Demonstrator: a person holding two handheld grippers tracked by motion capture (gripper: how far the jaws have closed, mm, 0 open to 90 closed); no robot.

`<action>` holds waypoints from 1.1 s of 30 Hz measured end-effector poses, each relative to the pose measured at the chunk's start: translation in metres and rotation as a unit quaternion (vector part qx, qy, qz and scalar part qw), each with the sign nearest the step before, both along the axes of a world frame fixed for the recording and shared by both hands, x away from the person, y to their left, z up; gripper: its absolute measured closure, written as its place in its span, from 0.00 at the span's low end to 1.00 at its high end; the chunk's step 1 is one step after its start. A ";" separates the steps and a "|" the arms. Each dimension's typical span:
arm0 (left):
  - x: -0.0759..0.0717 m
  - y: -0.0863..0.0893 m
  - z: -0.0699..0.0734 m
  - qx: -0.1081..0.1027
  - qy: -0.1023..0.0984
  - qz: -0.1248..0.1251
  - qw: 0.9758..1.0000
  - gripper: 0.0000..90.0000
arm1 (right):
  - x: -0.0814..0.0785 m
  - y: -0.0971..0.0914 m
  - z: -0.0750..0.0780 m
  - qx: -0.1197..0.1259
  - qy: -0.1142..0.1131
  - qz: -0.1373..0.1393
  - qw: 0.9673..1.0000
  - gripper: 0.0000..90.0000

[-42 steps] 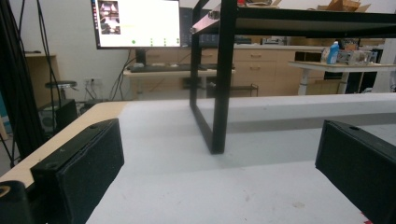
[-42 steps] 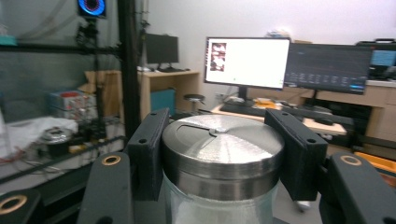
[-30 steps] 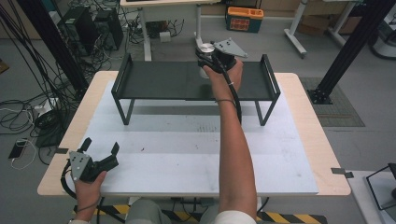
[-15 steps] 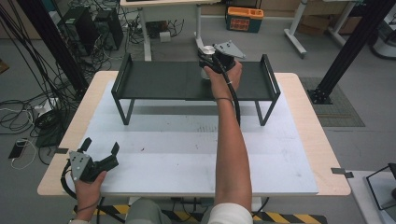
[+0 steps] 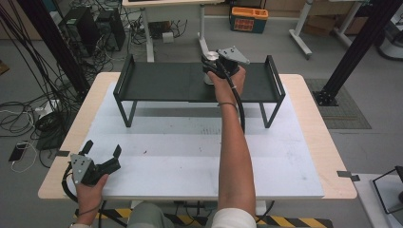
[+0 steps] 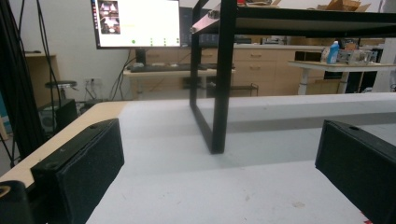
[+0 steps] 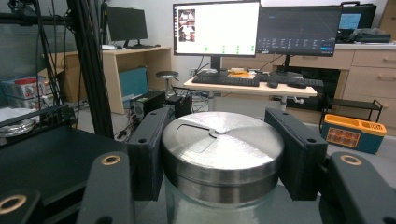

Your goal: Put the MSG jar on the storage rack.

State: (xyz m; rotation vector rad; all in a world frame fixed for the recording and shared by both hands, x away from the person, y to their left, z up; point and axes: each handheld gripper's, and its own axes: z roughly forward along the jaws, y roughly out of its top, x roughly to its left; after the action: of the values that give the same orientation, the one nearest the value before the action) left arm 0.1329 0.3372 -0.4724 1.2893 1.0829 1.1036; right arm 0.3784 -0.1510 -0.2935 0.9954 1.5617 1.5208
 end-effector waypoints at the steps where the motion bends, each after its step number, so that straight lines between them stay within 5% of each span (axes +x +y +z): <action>1: 0.000 0.000 0.000 0.000 0.000 0.000 1.000 0.02 | 0.000 0.000 0.001 -0.004 0.001 0.001 1.000 0.47; 9: 0.000 0.000 0.000 0.000 0.000 0.000 1.000 0.02 | -0.003 0.005 0.001 -0.006 -0.001 -0.006 1.000 0.46; 18: 0.000 0.000 0.000 -0.001 0.000 0.000 1.000 0.02 | -0.008 0.005 0.003 -0.003 -0.016 -0.007 1.000 0.29; 33: 0.000 0.000 0.001 0.001 0.001 0.000 1.000 0.02 | -0.029 -0.009 0.014 0.011 -0.049 -0.010 0.999 0.17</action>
State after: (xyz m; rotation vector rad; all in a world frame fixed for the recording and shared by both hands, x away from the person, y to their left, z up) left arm 0.1331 0.3373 -0.4719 1.2923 1.0836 1.1024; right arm 0.3495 -0.1597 -0.2796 0.9336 1.4650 1.5525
